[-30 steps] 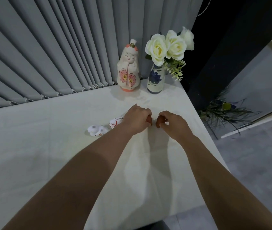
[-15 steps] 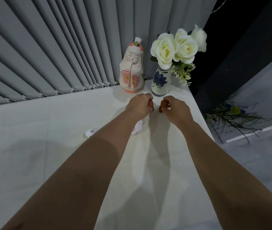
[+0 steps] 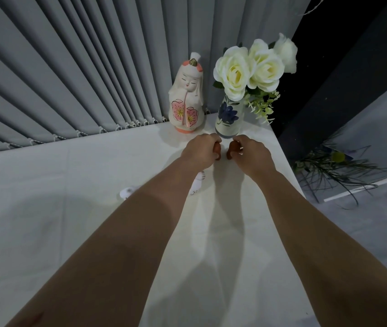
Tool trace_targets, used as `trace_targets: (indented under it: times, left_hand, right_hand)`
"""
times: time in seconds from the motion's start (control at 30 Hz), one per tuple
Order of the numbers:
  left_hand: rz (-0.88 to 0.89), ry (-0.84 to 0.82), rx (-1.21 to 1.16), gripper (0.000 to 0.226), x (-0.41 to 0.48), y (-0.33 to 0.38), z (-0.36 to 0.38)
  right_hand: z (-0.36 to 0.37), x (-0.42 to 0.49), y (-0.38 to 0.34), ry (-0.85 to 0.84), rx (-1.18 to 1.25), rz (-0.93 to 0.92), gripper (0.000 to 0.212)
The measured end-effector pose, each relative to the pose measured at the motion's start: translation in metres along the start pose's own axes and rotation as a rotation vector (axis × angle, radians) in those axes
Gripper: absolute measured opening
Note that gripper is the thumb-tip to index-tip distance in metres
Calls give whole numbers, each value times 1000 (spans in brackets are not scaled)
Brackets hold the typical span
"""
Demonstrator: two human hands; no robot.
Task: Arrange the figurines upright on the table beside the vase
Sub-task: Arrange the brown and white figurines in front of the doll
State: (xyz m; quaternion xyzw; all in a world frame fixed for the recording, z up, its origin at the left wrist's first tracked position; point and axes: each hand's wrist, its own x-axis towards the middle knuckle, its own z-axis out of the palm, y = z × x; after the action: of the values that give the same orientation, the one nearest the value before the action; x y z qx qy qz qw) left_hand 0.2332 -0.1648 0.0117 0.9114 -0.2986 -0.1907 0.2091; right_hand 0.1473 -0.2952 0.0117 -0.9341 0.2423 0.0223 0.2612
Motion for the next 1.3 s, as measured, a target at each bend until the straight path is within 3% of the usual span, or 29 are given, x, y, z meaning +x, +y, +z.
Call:
trace_targets:
  times: [0.4, 0.57, 0.67, 0.8, 0.93, 1.1, 1.2, 1.3]
  left_hand:
    - [-8, 15, -82, 59, -8, -1, 0]
    - [-65, 69, -210, 61, -25, -11, -13]
    - [-94, 151, -230, 50, -45, -24, -19]
    - [-154, 229, -248, 36, -80, -50, -25]
    - [-233, 268, -266, 31, -114, -82, -31]
    - [-267, 204, -249, 40, -146, -117, -37]
    - [-252, 141, -245, 51, -160, -135, -38]
    - [-233, 70, -164, 58, -169, -150, -39]
  right_hand:
    - [1, -5, 4, 6, 28, -6, 40]
    - [-1, -18, -1, 253, 80, -86, 36]
    - [4, -33, -16, 352, 98, -174, 34]
    - [19, -53, -41, 297, 127, -342, 38]
    - [39, -69, -63, 133, 78, -411, 58]
    - [60, -74, -78, -95, -32, -412, 76]
    - [70, -72, -80, -123, -150, -400, 79]
    - [76, -70, -80, -97, -246, -391, 68]
